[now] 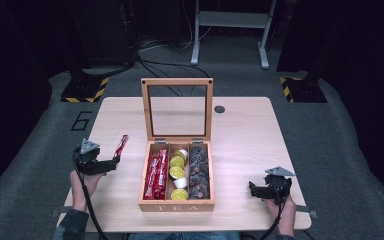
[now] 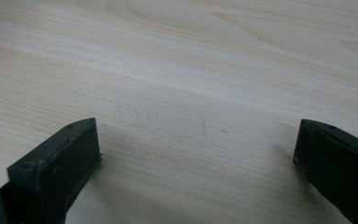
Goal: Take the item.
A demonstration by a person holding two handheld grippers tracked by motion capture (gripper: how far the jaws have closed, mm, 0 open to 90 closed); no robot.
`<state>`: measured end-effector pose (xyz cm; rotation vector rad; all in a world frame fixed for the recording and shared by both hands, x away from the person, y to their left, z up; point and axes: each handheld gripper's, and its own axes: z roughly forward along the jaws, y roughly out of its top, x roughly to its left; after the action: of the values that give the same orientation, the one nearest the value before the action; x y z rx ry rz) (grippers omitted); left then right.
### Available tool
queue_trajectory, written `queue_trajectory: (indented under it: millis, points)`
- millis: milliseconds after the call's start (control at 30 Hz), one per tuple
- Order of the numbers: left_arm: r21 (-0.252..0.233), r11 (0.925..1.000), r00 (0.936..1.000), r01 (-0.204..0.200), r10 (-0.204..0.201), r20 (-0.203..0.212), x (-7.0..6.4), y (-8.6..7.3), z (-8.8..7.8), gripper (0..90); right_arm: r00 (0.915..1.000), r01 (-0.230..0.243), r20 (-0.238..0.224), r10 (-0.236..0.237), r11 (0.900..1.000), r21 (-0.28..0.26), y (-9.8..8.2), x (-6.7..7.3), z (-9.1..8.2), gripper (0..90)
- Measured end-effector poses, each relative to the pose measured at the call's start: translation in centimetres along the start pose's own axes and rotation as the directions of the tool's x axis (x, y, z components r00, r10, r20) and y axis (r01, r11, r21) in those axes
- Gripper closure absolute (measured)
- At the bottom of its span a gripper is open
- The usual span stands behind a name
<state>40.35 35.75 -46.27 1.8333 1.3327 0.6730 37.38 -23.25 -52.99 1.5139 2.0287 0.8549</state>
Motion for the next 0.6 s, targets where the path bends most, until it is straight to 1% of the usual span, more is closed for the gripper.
queue_trajectory:
  millis: [100,167,267,333,367,400,433,467,600]
  points:
    - [-0.013,0.9999,0.9999,-0.010,0.010,-0.003,-0.4,-0.4,-0.9,12.7,1.0000,0.001,0.000,-0.001,1.000,0.000,0.0,0.0,0.0,0.0]
    - [-0.018,0.9998,0.9999,-0.011,0.011,-0.001,-0.5,-0.5,-1.1,12.7,1.0000,0.001,0.000,-0.001,1.000,0.000,0.0,0.0,0.0,0.0]
    - [-0.021,0.9995,0.9997,-0.025,0.025,-0.004,-0.8,-0.9,-1.7,12.7,1.0000,0.000,0.000,0.000,1.000,0.000,0.0,0.0,0.0,0.0]
    - [-0.027,0.9993,0.9997,-0.024,0.024,-0.006,-0.9,-1.1,-1.8,12.7,1.0000,0.000,0.000,0.000,1.000,0.000,0.0,0.0,0.0,0.0]
    - [-0.018,0.9994,0.9996,-0.028,0.028,-0.002,-1.0,-1.5,-2.0,12.7,1.0000,0.000,0.000,0.000,1.000,0.000,0.0,0.0,0.0,0.0]
    - [-0.018,0.9994,0.9996,-0.028,0.028,-0.002,-1.0,-1.5,-2.0,12.7,1.0000,0.000,0.000,0.000,1.000,0.000,0.0,0.0,0.0,0.0]
    - [-0.021,0.9993,0.9995,-0.030,0.030,-0.003,-1.1,-1.7,-2.0,12.7,1.0000,0.001,0.000,-0.001,1.000,0.000,0.0,0.0,0.0,0.0]
    - [-0.014,0.9993,0.9994,-0.035,0.035,-0.003,-1.2,-2.0,-2.2,12.7,1.0000,0.000,0.000,0.000,1.000,0.000,0.0,0.0,0.0,0.0]
    - [-0.011,0.9994,0.9995,-0.033,0.033,-0.001,-1.3,-2.6,-2.3,12.6,1.0000,0.000,0.000,0.000,1.000,0.000,0.0,0.0,0.0,0.0]
